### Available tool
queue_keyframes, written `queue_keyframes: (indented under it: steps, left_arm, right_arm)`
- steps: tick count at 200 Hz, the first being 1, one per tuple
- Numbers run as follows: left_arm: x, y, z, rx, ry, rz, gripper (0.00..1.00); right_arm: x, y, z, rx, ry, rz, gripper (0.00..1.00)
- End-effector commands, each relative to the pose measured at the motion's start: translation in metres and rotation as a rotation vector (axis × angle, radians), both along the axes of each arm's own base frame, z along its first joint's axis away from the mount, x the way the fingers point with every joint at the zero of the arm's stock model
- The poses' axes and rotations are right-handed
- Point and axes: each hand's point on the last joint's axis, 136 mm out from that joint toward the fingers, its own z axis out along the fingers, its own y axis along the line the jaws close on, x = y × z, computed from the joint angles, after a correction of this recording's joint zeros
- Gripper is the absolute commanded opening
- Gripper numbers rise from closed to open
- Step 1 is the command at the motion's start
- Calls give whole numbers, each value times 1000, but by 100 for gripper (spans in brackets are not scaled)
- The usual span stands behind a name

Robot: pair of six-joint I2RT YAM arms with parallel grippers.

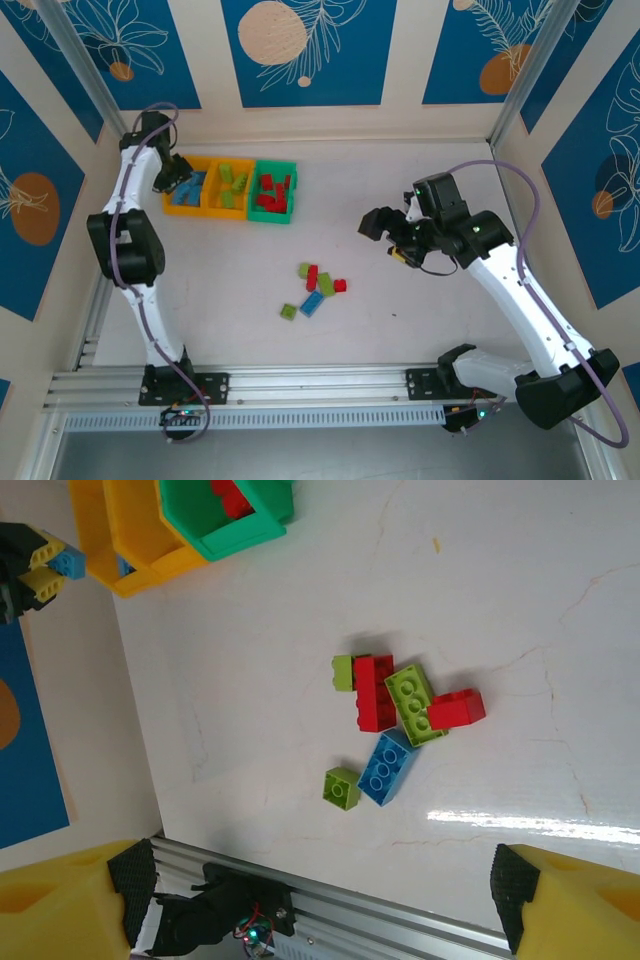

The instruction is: Sort the legos into containers by color

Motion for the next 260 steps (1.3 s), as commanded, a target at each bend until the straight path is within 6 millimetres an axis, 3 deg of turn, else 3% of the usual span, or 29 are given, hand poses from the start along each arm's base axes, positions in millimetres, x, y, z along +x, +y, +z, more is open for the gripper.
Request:
queue_keyframes:
  steps: [1, 14, 34, 63, 99, 125, 152, 176, 202, 220, 260]
  left_arm:
    - [8, 7, 18, -6, -15, -40, 49]
    - [10, 9, 25, 9, -24, -48, 55]
    - [6, 3, 43, 0, -55, -73, 55]
    - [-25, -14, 82, -32, -112, -105, 53]
    - [-92, -71, 125, -118, -194, -226, 53]
    - [-146, -123, 137, -38, -243, -428, 54]
    - [-201, -170, 147, 74, -349, -690, 58]
    - [-243, -196, 156, 114, -479, -910, 66]
    - [-278, -201, 153, 173, -540, -1093, 73]
    - [-291, -194, 151, 200, -555, -1123, 80]
    - [-295, -186, 142, 209, -542, -1090, 93]
  right_arm:
    - [-5, -3, 18, 2, -19, -7, 89]
    - [-4, -5, 19, -11, -25, -8, 89]
    - [-2, -6, 14, -18, -23, -14, 89]
    - [3, 1, 6, 4, 0, -4, 89]
    - [12, 11, -13, -8, 24, 27, 89]
    - [15, 24, -34, -71, 67, 104, 82]
    - [17, 54, -60, -144, 144, 221, 81]
    - [19, 91, -90, -193, 230, 315, 79]
    - [27, 123, -124, -287, 269, 381, 67]
    - [34, 138, -143, -369, 266, 417, 62]
    - [44, 131, -178, -593, 298, 386, 55]
